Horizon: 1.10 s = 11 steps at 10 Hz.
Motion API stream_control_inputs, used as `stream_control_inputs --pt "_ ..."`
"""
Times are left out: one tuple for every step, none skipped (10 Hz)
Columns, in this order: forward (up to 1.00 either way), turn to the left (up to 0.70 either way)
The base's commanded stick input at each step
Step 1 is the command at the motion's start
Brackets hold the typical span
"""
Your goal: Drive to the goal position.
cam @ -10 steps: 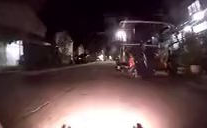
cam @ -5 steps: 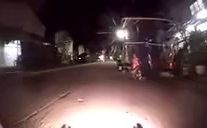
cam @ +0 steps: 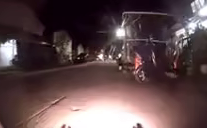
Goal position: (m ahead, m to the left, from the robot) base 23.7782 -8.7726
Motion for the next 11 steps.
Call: stream_control_inputs --pt "0.6 0.0" --pt "0.6 0.0" --pt "0.6 0.0" --pt "0.6 0.0" --pt "0.6 0.0" --pt "0.6 0.0" --pt "0.6 0.0" --pt "0.6 0.0" --pt "0.6 0.0" --pt "0.6 0.0" --pt "0.6 0.0"
